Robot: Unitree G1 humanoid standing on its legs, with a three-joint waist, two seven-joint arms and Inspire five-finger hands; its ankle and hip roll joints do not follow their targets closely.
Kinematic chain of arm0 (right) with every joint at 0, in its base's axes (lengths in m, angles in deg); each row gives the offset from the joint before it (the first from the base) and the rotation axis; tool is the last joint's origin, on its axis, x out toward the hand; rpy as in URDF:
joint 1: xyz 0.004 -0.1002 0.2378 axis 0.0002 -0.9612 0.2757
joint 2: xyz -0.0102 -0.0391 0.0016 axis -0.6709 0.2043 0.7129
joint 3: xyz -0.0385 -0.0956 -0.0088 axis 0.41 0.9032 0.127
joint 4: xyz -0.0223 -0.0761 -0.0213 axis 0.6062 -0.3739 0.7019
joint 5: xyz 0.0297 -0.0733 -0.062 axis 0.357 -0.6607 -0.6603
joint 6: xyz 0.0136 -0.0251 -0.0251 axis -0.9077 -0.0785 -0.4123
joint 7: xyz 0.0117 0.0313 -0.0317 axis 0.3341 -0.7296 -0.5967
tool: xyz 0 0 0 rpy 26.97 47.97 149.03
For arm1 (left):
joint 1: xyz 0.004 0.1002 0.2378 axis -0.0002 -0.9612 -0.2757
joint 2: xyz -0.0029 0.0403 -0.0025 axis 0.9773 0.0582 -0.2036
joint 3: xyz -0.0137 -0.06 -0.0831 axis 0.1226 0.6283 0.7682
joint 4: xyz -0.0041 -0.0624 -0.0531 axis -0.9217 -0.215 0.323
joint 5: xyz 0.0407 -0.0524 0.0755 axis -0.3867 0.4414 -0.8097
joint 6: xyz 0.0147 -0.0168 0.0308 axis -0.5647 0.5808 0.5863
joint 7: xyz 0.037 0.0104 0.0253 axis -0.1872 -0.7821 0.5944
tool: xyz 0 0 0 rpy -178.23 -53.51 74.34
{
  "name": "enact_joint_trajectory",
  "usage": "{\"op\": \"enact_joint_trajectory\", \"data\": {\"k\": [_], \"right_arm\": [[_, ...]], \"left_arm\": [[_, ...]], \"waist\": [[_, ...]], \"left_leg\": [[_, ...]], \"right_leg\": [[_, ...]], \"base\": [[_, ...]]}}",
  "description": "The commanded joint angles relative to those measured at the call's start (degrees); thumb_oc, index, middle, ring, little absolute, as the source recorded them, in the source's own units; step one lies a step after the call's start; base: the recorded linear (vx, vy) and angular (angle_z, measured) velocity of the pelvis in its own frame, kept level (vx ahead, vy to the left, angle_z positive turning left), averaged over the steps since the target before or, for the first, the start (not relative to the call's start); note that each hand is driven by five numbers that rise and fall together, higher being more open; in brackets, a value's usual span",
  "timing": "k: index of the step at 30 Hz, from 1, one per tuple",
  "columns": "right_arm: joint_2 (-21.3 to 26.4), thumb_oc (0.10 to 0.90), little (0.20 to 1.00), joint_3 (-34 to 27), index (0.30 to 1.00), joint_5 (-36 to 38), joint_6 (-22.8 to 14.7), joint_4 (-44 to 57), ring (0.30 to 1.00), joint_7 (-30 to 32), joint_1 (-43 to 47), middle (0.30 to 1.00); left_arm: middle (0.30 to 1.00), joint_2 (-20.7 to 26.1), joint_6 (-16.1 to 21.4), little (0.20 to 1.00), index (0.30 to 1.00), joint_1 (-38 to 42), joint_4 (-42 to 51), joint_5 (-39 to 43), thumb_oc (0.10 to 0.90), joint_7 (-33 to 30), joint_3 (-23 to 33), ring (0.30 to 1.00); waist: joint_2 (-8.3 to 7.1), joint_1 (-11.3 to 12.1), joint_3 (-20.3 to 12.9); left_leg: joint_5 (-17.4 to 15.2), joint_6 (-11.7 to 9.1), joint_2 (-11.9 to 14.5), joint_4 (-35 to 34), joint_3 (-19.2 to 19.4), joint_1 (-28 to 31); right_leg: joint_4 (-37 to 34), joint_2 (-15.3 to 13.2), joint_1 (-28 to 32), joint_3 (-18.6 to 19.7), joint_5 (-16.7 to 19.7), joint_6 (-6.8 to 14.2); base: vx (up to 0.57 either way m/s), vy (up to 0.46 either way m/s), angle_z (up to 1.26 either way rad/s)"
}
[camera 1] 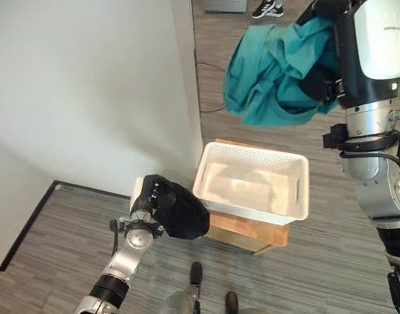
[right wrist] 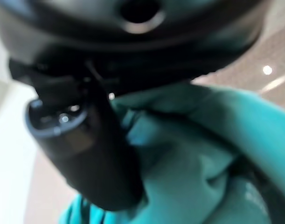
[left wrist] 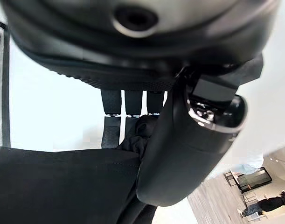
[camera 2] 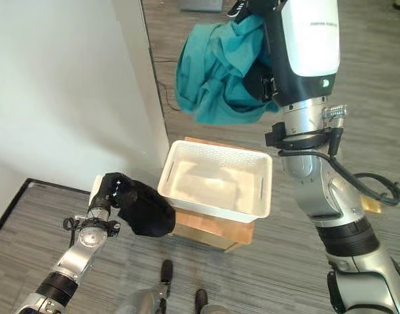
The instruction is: Pick up bed clothes into laundry basket.
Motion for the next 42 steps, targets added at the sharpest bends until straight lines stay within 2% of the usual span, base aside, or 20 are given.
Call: {"op": "enact_joint_trajectory", "data": {"k": [1,8,11,16,21,27,28,29,33,35,36,37,39,40,41,42], "right_arm": [[1.3,0.4,0.3,0.0,0.3,0.2,-0.8,0.3,0.3,1.8,4.5,0.3],[-3.8,0.4,0.3,-2.0,0.3,-3.5,-0.8,2.3,0.3,-1.8,-6.1,0.3],[-5.8,0.4,0.3,-0.6,0.3,-4.7,-1.0,-0.3,0.3,-3.0,-10.0,0.3],[-7.5,0.4,0.3,1.2,0.3,-7.0,0.1,-5.3,0.3,-4.2,-14.5,0.3],[-8.5,0.4,0.3,1.8,0.3,-8.2,1.4,-10.5,0.3,-4.1,-16.2,0.3],[-8.6,0.4,0.3,5.2,0.3,-7.8,2.4,-19.2,0.3,-3.1,-13.1,0.3],[-8.5,0.632,0.648,5.8,0.648,-8.3,2.7,-19.8,0.648,-3.5,-12.3,0.648],[-8.1,0.8,0.9,7.1,0.9,-9.7,3.1,-22.1,0.9,-3.5,-11.6,0.9],[-8.6,0.8,0.9,6.2,0.9,-10.2,2.5,-20.9,0.9,-2.4,-11.9,0.9],[-9.0,0.8,0.9,4.6,0.9,-8.6,0.8,-18.0,0.9,-1.2,-13.0,0.9],[-9.2,0.8,0.9,2.9,0.9,-3.6,-1.3,-14.9,0.9,-2.1,-14.6,0.9],[-8.4,0.8,0.9,2.0,0.9,-2.4,-2.0,-14.0,0.9,-2.5,-15.2,0.9],[-4.0,0.8,0.9,-2.2,0.9,-0.4,-2.9,-14.3,0.9,-3.0,-17.4,0.9],[-3.2,0.8,0.9,-3.3,0.9,0.3,-2.9,-14.8,0.9,-3.4,-17.9,0.9],[-3.3,0.8,0.9,-3.3,0.9,0.3,-2.9,-14.7,0.9,-3.5,-18.1,0.9],[-1.7,0.8,0.9,-4.9,0.9,1.6,-2.2,-17.1,0.9,-4.8,-19.6,0.9]], "left_arm": [[0.3,0.4,6.1,0.3,0.3,3.0,3.2,0.4,0.4,-1.7,0.0,0.3],[0.3,-0.4,5.5,0.3,0.3,1.7,2.9,0.5,0.4,-0.6,-0.1,0.3],[0.3,-0.8,5.4,0.3,0.3,1.1,3.2,0.4,0.4,-0.5,0.0,0.3],[0.3,-0.7,5.4,0.3,0.3,0.7,3.0,0.9,0.4,-0.2,0.2,0.3],[0.3,-0.7,5.5,0.3,0.3,0.2,2.8,1.1,0.4,0.4,-0.1,0.3],[0.3,-0.6,6.2,0.3,0.3,-0.1,1.5,2.2,0.4,0.4,-0.4,0.3],[0.3,-0.6,6.4,0.3,0.3,0.0,1.2,2.3,0.4,0.4,-0.5,0.3],[0.3,-0.8,6.5,0.3,0.3,0.0,0.6,2.3,0.4,0.3,-0.6,0.3],[0.3,0.4,5.2,0.3,0.3,0.2,-1.2,-2.3,0.4,-2.7,1.9,0.3],[0.3,2.2,4.7,0.3,0.3,0.1,-2.0,-5.5,0.4,-5.3,4.1,0.3],[0.3,5.1,4.8,0.3,0.3,-0.4,-0.2,-8.7,0.4,-6.3,6.4,0.3],[0.3,7.4,5.0,0.3,0.3,-1.0,1.8,-10.5,0.4,-6.3,7.9,0.3],[0.3,17.8,6.8,0.3,0.3,-6.2,12.4,-15.7,0.4,-5.2,16.8,0.3],[0.3,20.0,7.6,0.3,0.3,-7.4,14.8,-16.0,0.4,-4.4,18.7,0.3],[0.3,20.1,7.4,0.3,0.3,-8.1,15.6,-15.9,0.4,-4.0,19.2,0.3],[0.3,24.8,10.7,0.3,0.3,-11.3,23.1,-11.0,0.4,-0.4,23.7,0.3]], "waist": [[-1.89,2.3,-9.3],[-1.77,2.1,-9.6],[-1.58,2.4,-9.0],[-2.16,2.7,-7.9],[-2.04,2.8,-6.9],[-1.96,3.6,-5.1],[-1.96,3.8,-4.9],[-1.78,4.1,-4.4],[-1.32,4.4,-4.4],[-1.05,4.4,-4.6],[-0.96,4.7,-4.9],[-0.92,4.9,-5.2],[0.11,6.4,-6.6],[0.44,6.7,-6.9],[0.31,6.6,-6.9],[1.25,7.5,-7.7]], "left_leg": [[-8.9,-6.1,5.6,0.1,2.2,5.9],[-9.8,-5.9,5.1,0.1,1.8,4.9],[-9.2,-5.7,5.0,0.1,1.6,4.3],[-10.1,-5.5,4.9,0.1,1.4,3.8],[-10.0,-5.4,4.7,0.1,1.1,2.8],[-9.1,-5.3,4.3,0.1,1.1,-0.2],[-9.0,-5.3,4.2,0.1,1.1,-0.7],[-8.8,-5.3,4.0,0.1,0.9,-1.4],[-8.7,-5.3,3.8,0.1,1.1,-2.0],[-8.8,-5.4,3.9,0.1,1.2,-1.6],[-9.0,-5.5,3.9,0.1,1.1,-0.8],[-9.0,-5.5,3.8,0.1,0.9,-0.4],[-9.3,-5.7,3.8,0.1,0.6,1.1],[-9.4,-5.7,3.7,0.1,0.5,1.4],[-9.4,-5.7,3.7,0.1,0.5,1.5],[-9.4,-5.8,3.6,0.1,0.2,2.0]], "right_leg": [[0.2,-3.1,-3.7,-1.3,-0.2,4.8],[0.2,-3.8,-4.0,-2.2,-0.9,5.3],[0.2,-4.1,-4.5,-2.6,-0.3,5.5],[0.2,-4.3,-5.0,-2.8,-0.9,5.7],[0.2,-4.2,-5.9,-3.3,-0.8,5.8],[0.2,-4.4,-8.9,-3.5,-0.3,6.2],[0.2,-4.4,-9.3,-3.7,-0.3,6.3],[0.2,-4.5,-9.8,-4.1,-0.3,6.4],[0.2,-4.6,-10.0,-4.4,-0.5,6.5],[0.2,-4.8,-9.4,-4.5,-0.6,6.5],[0.2,-5.0,-8.5,-4.6,-0.7,6.5],[0.2,-5.1,-8.0,-4.8,-0.7,6.6],[0.2,-5.7,-6.5,-5.5,-1.0,6.9],[0.2,-5.9,-6.2,-5.5,-1.0,7.0],[0.2,-5.9,-6.1,-5.5,-1.0,7.0],[0.2,-6.2,-5.7,-5.8,-1.0,7.2]], "base": [[0.04,0.04,0.07],[0.03,0.016,-0.01],[-0.01,0.029,0.0],[0.02,0.007,0.05],[0.0,0.001,0.09],[-0.03,0.012,0.01],[-0.05,0.012,0.02],[-0.03,0.006,0.04],[0.0,0.009,0.11],[0.01,-0.023,0.0],[0.03,-0.065,0.01],[0.06,-0.097,0.05],[0.06,-0.086,0.07],[0.02,-0.039,0.06],[-0.01,-0.03,0.07],[0.01,-0.013,0.05]]}}
